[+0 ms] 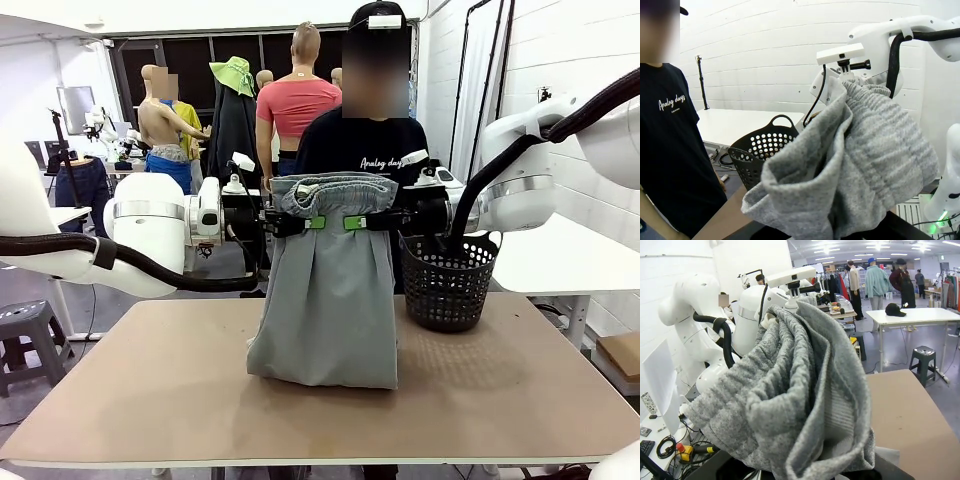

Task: Fold the training pants.
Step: Fold the Training pants in half.

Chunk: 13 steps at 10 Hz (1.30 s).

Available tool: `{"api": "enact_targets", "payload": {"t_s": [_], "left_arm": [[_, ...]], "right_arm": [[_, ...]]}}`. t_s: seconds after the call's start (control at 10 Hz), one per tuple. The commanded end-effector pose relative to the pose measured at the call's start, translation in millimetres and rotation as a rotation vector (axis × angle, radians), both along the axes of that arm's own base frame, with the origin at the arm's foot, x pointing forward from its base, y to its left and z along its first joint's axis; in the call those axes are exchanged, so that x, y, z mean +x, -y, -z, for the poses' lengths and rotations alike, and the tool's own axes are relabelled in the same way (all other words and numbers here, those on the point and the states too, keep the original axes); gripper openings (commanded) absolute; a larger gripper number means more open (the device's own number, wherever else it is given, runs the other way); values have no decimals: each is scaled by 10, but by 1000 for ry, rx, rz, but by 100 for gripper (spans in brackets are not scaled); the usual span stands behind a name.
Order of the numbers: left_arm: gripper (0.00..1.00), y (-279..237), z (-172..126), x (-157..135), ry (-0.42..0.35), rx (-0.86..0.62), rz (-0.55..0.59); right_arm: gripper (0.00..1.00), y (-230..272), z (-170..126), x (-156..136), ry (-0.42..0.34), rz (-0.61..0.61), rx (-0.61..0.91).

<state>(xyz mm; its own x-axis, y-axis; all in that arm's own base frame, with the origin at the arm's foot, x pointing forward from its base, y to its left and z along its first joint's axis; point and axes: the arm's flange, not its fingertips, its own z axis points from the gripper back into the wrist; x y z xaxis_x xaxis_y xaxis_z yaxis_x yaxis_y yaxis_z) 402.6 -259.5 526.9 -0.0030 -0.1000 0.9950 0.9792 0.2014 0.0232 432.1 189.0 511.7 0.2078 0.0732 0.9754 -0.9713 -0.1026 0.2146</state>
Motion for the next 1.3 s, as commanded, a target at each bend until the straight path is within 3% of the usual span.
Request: {"api": "enact_targets", "payload": {"t_s": [0.0,1.2], "left_arm": [[0,-9,-13,-14,5,-3,4],[0,-124,-52,18,8,-7,-22]], "right_arm": [[0,-2,-27,-17,5,-3,2],[0,-56,-86,80,16,-21,-9]]}}
